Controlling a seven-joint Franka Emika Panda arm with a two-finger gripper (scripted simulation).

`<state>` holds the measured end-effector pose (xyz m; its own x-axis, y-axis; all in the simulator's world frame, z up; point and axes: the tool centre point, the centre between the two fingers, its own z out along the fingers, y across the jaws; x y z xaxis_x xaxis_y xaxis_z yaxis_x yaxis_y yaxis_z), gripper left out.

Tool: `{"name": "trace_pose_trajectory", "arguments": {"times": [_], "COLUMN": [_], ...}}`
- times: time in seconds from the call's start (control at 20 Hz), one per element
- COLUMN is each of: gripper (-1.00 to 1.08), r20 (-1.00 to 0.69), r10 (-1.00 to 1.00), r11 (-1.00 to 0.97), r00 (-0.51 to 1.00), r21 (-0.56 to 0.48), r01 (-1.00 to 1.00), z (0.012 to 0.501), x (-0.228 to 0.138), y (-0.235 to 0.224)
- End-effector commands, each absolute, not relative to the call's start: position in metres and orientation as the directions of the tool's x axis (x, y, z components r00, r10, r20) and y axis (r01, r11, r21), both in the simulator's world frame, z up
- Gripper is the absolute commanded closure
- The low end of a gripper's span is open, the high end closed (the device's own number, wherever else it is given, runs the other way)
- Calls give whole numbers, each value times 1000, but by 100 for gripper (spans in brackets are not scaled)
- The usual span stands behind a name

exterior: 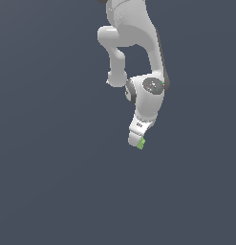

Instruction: Pick up the object and move it to a goal position.

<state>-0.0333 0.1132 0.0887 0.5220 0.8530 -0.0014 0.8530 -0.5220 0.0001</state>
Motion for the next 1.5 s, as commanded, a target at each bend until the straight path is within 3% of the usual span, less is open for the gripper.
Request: {"name": "trace_pose_trajectory", "arguments": {"times": [0.0, 1.0, 1.05, 1.45], "gripper": [-92, -92, 108, 108], "r20": [0, 0, 0, 0], "r10": [863, 865, 865, 865], "r11": [-505, -502, -502, -502], "r00": [505, 502, 502, 502], "r21": [0, 0, 0, 0], "r01": [863, 865, 865, 865], "z": [87, 37, 37, 37], "x": [-34, -35, -35, -35], "y": [115, 116, 116, 116]}}
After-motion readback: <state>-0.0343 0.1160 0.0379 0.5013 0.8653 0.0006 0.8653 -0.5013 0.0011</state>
